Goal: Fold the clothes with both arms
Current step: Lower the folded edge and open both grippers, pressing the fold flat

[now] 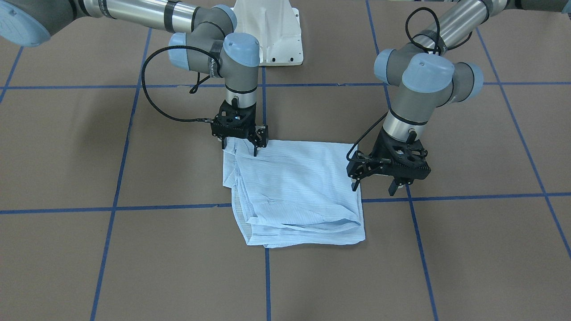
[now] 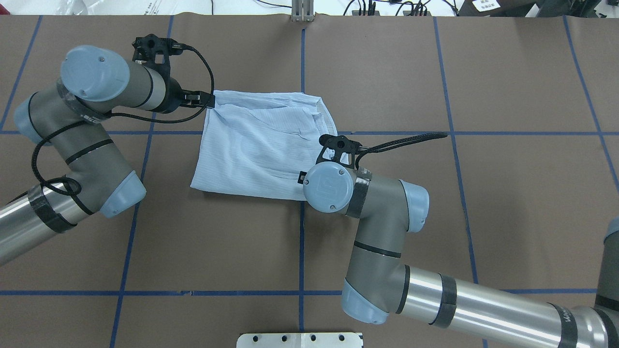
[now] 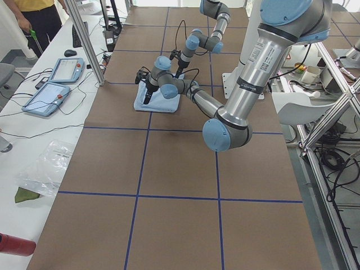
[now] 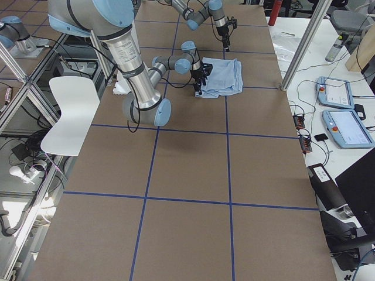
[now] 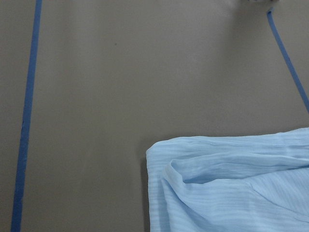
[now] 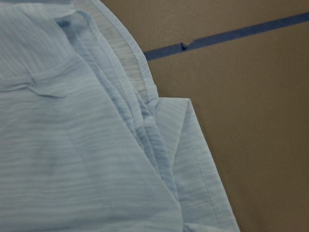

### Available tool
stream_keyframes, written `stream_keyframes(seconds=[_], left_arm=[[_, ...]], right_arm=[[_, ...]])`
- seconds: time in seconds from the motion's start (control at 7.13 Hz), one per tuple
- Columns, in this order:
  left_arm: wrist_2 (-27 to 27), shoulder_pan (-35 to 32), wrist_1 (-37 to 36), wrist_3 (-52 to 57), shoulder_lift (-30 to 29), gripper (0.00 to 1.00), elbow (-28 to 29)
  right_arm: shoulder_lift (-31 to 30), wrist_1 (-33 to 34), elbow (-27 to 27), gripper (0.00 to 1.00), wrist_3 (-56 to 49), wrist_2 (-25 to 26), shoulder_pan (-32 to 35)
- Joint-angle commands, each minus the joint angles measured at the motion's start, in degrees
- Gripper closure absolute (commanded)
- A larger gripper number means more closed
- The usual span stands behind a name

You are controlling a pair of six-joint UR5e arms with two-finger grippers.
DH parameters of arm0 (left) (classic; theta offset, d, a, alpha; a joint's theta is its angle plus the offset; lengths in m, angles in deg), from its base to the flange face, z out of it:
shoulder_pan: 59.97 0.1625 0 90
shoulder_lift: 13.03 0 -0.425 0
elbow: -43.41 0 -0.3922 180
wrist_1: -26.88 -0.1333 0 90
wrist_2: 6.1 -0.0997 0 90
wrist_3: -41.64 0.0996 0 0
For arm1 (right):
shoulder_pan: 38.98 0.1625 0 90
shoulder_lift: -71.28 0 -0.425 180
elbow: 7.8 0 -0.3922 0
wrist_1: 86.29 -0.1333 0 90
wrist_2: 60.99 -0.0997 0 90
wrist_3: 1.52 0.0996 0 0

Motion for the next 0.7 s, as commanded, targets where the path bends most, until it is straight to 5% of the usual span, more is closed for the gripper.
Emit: stream_keyframes(seconds=[0.0, 0.56], left_arm=[[0.00, 0.09, 0.00, -0.17, 0.23, 0.00, 0.03], [-3.66, 6.74, 0.18, -6.47, 3.04, 0.00, -0.76]], right_arm=[[-0.26, -0.91, -0.40, 0.00, -0.16, 0.67, -0.26], [0.09, 0.49, -6.46, 0.00, -2.71, -4.40, 4.99]])
